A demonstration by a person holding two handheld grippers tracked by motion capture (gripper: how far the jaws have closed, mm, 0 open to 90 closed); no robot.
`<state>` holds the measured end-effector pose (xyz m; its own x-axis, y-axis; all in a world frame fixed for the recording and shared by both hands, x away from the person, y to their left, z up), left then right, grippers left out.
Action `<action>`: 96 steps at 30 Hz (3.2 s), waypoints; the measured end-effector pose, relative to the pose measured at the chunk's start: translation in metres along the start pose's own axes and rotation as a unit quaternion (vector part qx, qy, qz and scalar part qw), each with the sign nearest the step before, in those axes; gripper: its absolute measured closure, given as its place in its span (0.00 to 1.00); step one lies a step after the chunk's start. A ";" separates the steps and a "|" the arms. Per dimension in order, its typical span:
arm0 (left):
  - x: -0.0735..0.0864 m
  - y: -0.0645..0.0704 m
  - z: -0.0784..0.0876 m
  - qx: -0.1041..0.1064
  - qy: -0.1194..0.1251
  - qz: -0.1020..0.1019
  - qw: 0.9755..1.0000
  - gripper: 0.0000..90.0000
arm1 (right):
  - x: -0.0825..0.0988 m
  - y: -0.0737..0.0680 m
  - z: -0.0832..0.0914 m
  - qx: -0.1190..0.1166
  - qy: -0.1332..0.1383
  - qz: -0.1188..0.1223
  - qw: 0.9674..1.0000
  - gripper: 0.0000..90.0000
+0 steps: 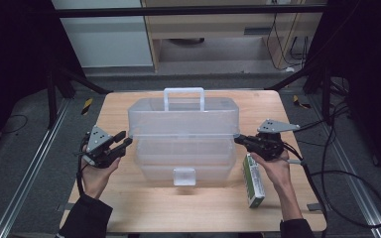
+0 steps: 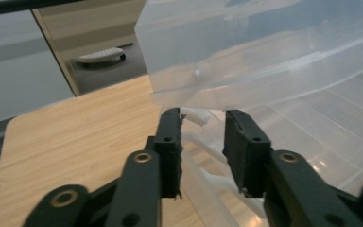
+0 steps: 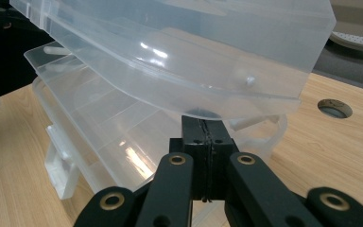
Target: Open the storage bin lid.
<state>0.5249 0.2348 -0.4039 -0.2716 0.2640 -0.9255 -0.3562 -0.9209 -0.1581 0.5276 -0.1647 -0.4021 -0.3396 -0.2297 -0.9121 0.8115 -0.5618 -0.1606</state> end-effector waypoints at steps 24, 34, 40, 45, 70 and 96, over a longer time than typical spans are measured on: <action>-0.010 0.007 -0.020 -0.003 0.015 -0.016 1.000 0.72 | 0.001 0.000 -0.001 0.001 -0.004 0.000 1.000 1.00; -0.011 0.004 -0.017 -0.007 0.009 -0.008 1.000 0.78 | 0.002 0.000 0.001 0.011 -0.010 0.000 1.000 0.96; -0.012 0.004 -0.017 -0.011 0.004 -0.011 1.000 0.79 | 0.007 0.000 0.003 0.013 -0.021 -0.002 1.000 0.94; -0.015 0.004 -0.016 -0.013 -0.002 -0.012 1.000 0.79 | 0.016 -0.003 0.005 0.017 -0.039 -0.006 0.999 0.91; -0.026 0.001 -0.020 -0.021 -0.010 -0.003 1.000 0.81 | 0.048 -0.004 -0.011 0.029 -0.085 -0.027 0.996 0.83; -0.048 -0.006 -0.029 -0.035 0.000 0.013 0.999 0.84 | 0.050 -0.002 -0.015 0.038 -0.085 -0.056 0.994 0.83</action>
<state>0.5660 0.2197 -0.3683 -0.2798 0.2398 -0.9297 -0.2856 -0.9453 -0.1578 0.5161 -0.1633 -0.4529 -0.5064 -0.2896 -0.8122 0.7277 -0.6488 -0.2224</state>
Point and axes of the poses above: each handheld gripper's, and its own axes: z roughly backward along the jaws, x roughly out of its underside, y roughly to its right, the point moved 6 cm from there along -z, roughly forward along the jaws, and after that the axes turned 10 degrees about -x, right-handed, at the moved point
